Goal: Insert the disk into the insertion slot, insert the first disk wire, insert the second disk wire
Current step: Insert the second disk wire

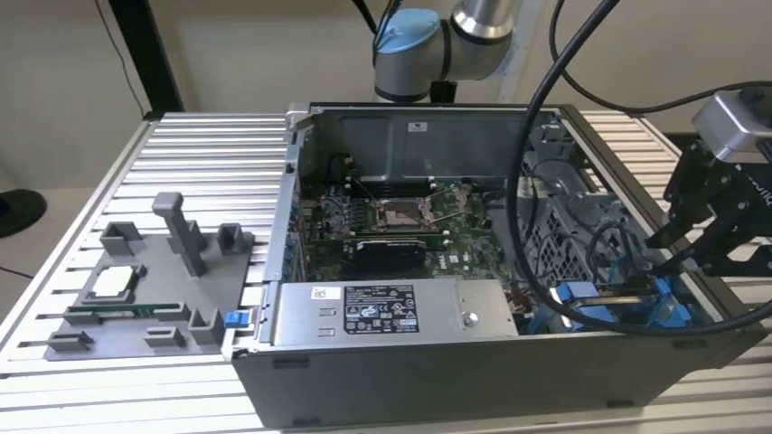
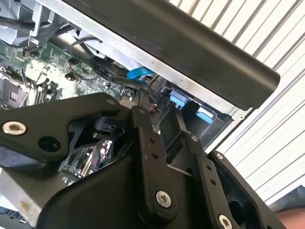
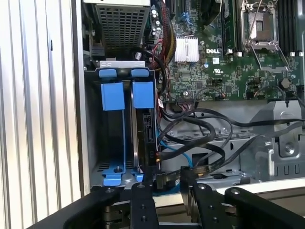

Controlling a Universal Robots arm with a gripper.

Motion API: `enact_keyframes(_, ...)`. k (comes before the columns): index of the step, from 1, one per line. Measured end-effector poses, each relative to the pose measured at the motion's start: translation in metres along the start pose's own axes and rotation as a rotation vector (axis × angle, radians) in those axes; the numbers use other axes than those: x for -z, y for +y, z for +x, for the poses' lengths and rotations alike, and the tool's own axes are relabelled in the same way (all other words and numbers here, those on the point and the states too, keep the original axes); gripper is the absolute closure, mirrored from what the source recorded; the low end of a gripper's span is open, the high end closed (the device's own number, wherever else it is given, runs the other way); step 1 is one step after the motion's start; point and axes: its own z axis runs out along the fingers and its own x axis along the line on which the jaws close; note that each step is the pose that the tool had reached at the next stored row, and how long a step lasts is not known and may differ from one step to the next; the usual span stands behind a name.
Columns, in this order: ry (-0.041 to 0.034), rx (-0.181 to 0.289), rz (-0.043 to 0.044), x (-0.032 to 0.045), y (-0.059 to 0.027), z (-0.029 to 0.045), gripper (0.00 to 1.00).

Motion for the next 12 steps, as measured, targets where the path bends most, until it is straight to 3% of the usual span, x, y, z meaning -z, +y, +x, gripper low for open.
enact_keyframes(3, 0.0080, 0.000, -0.0056, -0.0018, -0.0008, 0.0004, 0.00)
enact_keyframes(6, 0.0158, 0.001, -0.0057, -0.0040, -0.0013, 0.0008, 0.00)
enact_keyframes(12, 0.0185, 0.005, -0.0061, -0.0046, -0.0015, 0.0009, 0.00)
